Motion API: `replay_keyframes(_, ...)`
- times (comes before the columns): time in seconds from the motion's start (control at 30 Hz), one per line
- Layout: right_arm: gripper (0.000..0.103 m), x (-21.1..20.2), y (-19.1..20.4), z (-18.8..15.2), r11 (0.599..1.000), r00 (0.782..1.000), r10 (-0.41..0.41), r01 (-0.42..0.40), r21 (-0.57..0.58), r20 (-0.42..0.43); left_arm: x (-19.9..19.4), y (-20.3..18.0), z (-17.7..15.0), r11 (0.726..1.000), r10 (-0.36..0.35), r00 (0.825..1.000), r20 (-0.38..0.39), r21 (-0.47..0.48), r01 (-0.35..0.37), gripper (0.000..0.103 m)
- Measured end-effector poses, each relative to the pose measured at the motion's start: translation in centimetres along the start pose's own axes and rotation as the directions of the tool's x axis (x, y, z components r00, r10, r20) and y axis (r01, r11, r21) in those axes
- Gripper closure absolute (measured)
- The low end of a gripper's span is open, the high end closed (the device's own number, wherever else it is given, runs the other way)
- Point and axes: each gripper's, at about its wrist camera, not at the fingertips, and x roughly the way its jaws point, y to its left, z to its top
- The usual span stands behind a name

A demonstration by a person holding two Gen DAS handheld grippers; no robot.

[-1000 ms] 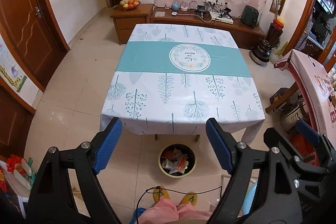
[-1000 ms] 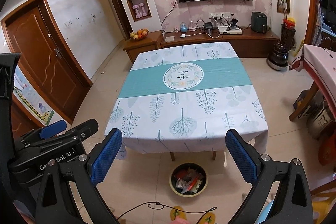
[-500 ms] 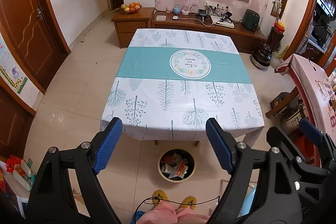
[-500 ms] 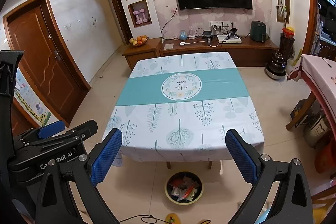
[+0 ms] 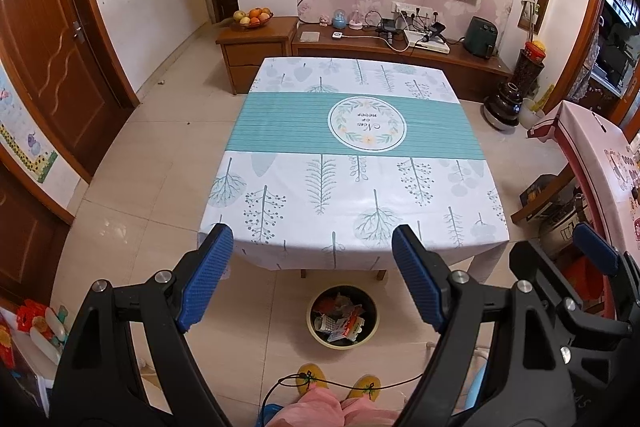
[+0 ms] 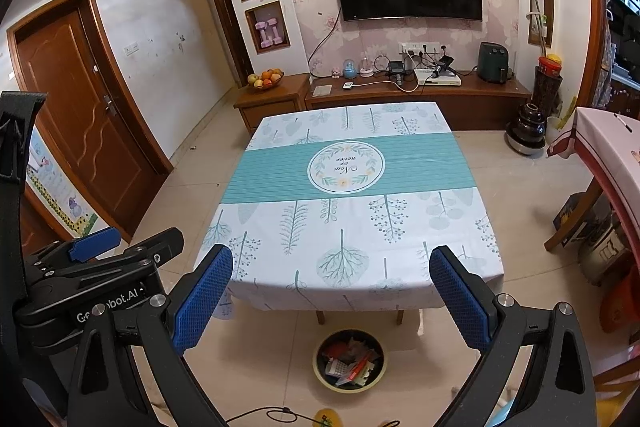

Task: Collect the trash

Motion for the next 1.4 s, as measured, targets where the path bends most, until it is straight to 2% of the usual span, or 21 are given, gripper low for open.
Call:
replay_keyframes(0.8, 0.003, 0.23, 0.16, -0.24, 1.000, 1.000, 0.005, -0.005, 0.004, -0.003, -0.49, 0.93, 0.04, 1.000, -0.004, 0.999, 0.035, 0.022, 0.003, 0.023)
replay_keyframes(1.4, 0.003, 0.33, -0.03, -0.69, 1.000, 1.000, 0.005, -0.004, 0.014, -0.007, -0.52, 0.68, -0.20, 0.999, -0.013, 1.000, 0.022, 0.030, 0.012, 0.023)
